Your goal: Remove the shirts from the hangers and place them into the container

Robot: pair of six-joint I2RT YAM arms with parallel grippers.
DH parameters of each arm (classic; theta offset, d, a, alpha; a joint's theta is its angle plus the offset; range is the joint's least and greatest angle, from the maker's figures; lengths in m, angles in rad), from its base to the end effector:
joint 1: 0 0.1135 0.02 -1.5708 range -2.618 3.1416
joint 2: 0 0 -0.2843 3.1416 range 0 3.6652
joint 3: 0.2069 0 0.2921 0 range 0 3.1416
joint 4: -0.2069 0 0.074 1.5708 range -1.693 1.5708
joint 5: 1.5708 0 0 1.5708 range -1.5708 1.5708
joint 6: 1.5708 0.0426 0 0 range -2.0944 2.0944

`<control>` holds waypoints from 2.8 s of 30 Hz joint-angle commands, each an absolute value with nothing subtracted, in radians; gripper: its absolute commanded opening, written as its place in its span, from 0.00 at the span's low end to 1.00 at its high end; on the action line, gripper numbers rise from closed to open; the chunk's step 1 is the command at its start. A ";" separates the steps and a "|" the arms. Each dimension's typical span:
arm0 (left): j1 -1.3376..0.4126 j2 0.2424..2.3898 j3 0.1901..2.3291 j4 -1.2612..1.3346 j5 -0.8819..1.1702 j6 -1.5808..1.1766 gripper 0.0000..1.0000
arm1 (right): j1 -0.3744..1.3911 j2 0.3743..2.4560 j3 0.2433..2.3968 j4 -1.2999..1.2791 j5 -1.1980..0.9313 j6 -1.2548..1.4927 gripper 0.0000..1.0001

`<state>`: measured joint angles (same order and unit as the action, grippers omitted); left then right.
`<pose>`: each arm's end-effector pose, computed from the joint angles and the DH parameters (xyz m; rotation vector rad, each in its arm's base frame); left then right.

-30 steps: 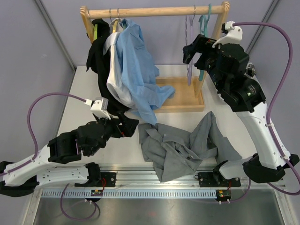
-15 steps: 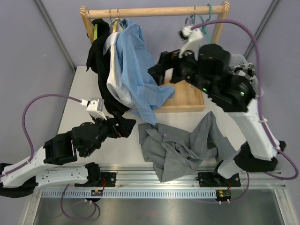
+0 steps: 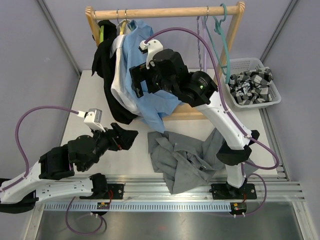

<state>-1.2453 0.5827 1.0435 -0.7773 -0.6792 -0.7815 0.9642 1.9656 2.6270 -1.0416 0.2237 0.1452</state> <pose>0.0617 -0.0993 0.4175 -0.0354 1.8878 -0.7832 0.2503 0.3441 0.5560 -0.6471 1.8674 0.5148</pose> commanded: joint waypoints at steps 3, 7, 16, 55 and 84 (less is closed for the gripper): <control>-1.253 0.560 1.017 -0.773 -0.703 -0.813 0.96 | 1.011 1.843 2.632 -0.942 0.229 0.115 0.99; -1.252 0.554 1.009 -0.765 -0.704 -0.810 0.96 | 1.015 1.831 2.595 -0.890 0.253 0.109 1.00; -1.252 0.540 1.012 -0.775 -0.707 -0.818 0.96 | 1.014 2.031 2.747 -0.851 0.308 0.115 0.99; -1.253 0.526 1.008 -0.788 -0.686 -0.834 0.95 | 1.112 1.107 0.927 -0.865 0.532 0.903 0.99; -1.253 0.531 1.008 -0.818 -0.692 -0.861 0.96 | 1.066 1.272 0.613 -0.644 0.414 1.199 0.00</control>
<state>-1.2488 0.5388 0.9810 -0.8253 -0.6754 -0.8394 1.0668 1.2812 0.5873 -0.4923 0.2680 1.1427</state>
